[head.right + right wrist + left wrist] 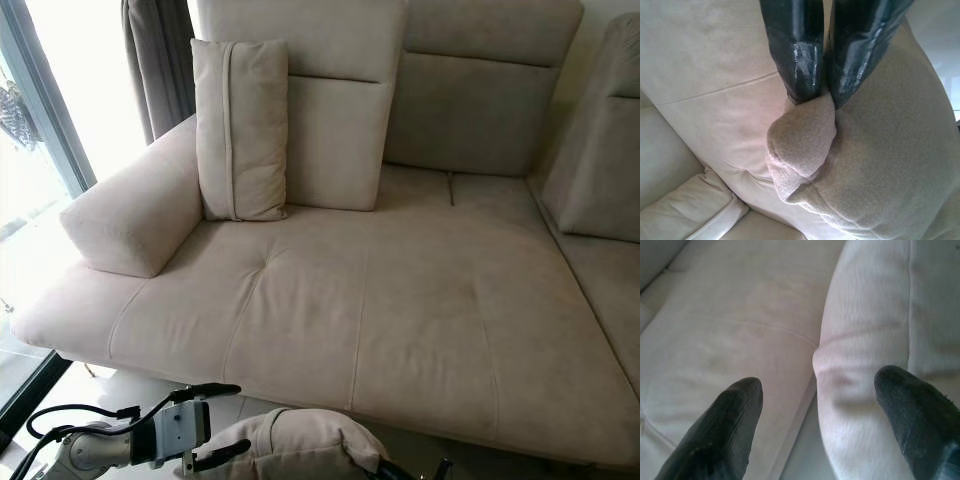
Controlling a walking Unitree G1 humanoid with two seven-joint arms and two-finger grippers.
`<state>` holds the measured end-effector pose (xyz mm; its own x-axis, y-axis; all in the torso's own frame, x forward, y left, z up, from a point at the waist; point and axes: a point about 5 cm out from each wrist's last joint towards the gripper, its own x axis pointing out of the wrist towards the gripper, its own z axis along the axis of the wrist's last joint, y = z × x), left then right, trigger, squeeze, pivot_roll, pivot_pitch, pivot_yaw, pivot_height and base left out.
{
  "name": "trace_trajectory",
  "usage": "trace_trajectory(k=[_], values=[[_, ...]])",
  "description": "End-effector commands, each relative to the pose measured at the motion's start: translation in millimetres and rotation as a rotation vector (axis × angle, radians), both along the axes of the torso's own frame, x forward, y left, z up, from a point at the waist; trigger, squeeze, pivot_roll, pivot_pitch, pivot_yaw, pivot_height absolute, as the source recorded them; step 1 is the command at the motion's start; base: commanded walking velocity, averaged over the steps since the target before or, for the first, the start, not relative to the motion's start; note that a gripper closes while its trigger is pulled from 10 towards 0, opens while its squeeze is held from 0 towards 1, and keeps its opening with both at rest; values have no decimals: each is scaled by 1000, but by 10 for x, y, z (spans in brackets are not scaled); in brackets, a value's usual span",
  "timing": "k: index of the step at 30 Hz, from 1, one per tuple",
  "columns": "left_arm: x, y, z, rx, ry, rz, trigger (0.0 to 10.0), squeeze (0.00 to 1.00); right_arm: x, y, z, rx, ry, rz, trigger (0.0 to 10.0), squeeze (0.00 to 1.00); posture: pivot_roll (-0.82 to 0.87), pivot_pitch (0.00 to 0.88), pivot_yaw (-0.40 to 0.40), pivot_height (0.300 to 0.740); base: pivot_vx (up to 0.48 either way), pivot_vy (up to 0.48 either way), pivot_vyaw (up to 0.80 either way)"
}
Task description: Move the pillow to the sofa from floor
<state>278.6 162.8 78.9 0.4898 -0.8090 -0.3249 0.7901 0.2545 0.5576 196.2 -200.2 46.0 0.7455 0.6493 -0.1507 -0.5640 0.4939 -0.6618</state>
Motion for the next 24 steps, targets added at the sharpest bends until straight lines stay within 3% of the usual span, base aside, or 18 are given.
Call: trace_trajectory(k=[1,15,17,21,22,24], values=[[-61,104,-72,45,26,-11,10000,0,17,-56,113,42,-62,-40,0,0,114,80,-3,566,0,0,0],[-82,212,-53,50,28,-13,10000,0,-20,-164,121,37,-64,-92,0,0,105,77,0,566,0,0,0],[-151,331,-96,142,44,-74,10000,0,-58,-194,178,46,-79,-94,0,0,90,76,6,566,0,0,0],[-165,364,-105,166,48,-90,10000,0,-57,-233,183,43,-80,-113,0,0,89,77,6,566,0,0,0],[-150,382,-81,166,45,-94,10000,0,-55,-347,131,25,-60,-175,0,0,89,76,5,566,0,0,0],[-150,382,-81,166,45,-94,10000,0,-55,-347,131,25,-60,-175,0,0,89,76,5,566,0,0,0]])
